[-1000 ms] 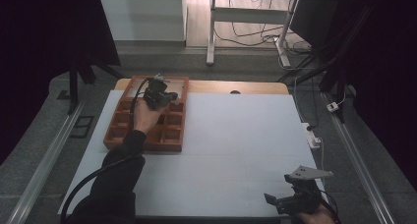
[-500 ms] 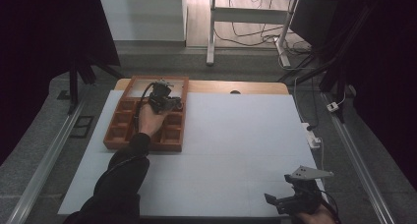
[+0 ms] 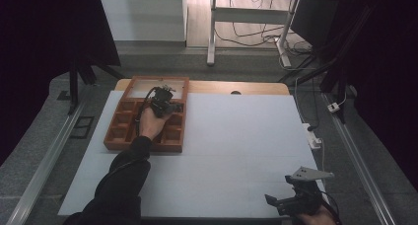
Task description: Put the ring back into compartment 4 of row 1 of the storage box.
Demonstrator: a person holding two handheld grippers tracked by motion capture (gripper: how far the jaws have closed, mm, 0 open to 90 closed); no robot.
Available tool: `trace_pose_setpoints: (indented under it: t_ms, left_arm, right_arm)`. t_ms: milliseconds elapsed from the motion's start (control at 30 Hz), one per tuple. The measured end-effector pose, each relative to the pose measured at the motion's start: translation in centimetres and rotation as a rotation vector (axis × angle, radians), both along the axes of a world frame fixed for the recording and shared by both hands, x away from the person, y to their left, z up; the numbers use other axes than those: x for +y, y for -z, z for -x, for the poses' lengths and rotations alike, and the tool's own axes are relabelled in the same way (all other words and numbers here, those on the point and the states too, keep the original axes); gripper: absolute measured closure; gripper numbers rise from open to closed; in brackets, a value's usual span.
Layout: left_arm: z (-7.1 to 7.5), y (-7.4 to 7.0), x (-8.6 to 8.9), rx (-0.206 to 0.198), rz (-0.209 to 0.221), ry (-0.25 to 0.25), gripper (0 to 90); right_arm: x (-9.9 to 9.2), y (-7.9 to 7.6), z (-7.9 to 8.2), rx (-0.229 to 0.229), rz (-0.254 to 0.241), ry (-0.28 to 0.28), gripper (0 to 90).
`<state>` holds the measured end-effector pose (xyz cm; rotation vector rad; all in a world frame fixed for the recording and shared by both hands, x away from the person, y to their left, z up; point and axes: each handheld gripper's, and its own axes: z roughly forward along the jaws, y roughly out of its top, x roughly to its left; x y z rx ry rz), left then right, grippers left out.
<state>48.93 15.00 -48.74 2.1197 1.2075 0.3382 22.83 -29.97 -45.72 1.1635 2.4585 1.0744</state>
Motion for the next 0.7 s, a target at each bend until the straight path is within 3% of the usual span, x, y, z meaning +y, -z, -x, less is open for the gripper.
trace_pose_setpoints:
  t_ms: [433,700]
  left_arm:
    - [-0.2,1.3,-0.1,0.044,-0.056,-0.014,86.5]
    - [-0.2,1.3,0.1,0.053,-0.028,-0.011,83.5]
  right_arm:
    - [0.0,0.0,0.0,-0.001,0.000,-0.002,0.0]
    - [0.0,0.0,0.0,0.001,0.000,-0.002,0.0]
